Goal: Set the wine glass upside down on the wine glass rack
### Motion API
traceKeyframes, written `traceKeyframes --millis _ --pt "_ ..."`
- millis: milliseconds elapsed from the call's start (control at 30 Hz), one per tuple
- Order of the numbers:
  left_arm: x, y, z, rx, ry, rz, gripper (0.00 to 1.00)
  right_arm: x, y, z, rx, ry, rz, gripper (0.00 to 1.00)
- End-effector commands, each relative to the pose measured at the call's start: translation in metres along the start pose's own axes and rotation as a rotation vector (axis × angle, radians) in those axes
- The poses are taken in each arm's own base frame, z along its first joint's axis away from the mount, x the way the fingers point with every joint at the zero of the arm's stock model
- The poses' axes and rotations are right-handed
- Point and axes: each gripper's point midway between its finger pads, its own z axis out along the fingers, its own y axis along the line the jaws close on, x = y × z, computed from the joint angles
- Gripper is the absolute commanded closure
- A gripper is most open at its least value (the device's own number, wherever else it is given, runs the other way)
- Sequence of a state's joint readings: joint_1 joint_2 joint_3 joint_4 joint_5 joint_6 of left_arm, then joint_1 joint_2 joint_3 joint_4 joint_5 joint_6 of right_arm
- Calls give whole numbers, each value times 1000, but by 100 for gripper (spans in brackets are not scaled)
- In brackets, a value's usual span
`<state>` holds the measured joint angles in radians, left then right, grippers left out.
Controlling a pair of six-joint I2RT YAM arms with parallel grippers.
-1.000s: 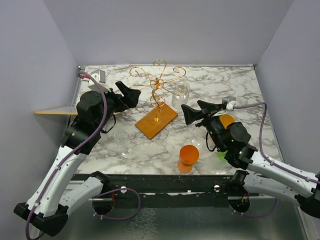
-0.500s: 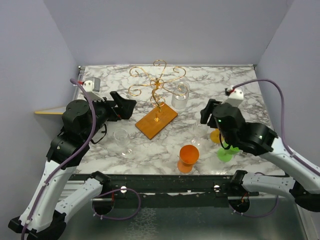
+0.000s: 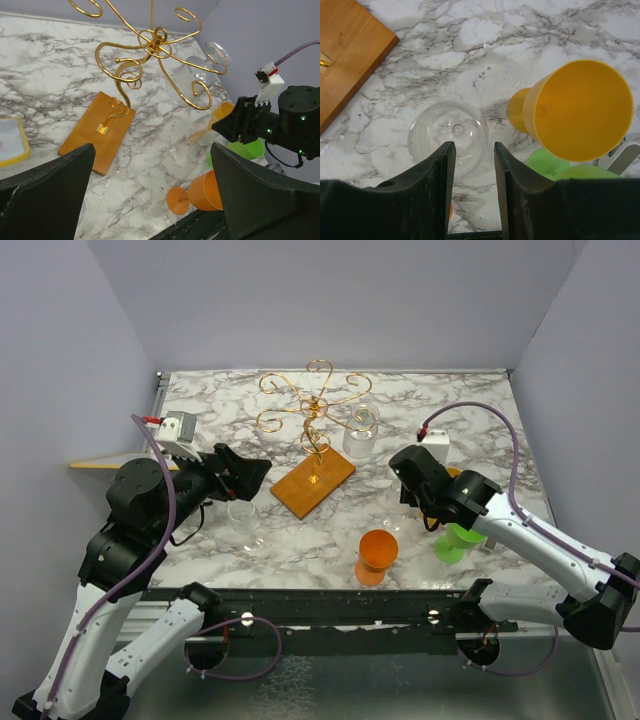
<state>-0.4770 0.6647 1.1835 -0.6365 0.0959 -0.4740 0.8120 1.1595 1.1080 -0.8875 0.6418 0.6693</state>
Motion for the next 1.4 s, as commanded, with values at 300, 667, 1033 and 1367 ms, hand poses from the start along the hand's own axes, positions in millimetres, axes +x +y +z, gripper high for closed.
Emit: traceKeyframes --millis 300,667,1033,1367 --pt "10 -7 13 56 71 32 1 28 -11 20 76 63 14 95" --pt "-26 -40 20 165 17 -6 1 -52 -24 -1 142 -225 128 99" --pt "-79 -101 36 410 -74 -163 1 -157 -62 -87 -1 -753 512 99" --pt "-112 -122 106 519 -100 -393 1 -216 -61 -190 -453 -1135 700 99"
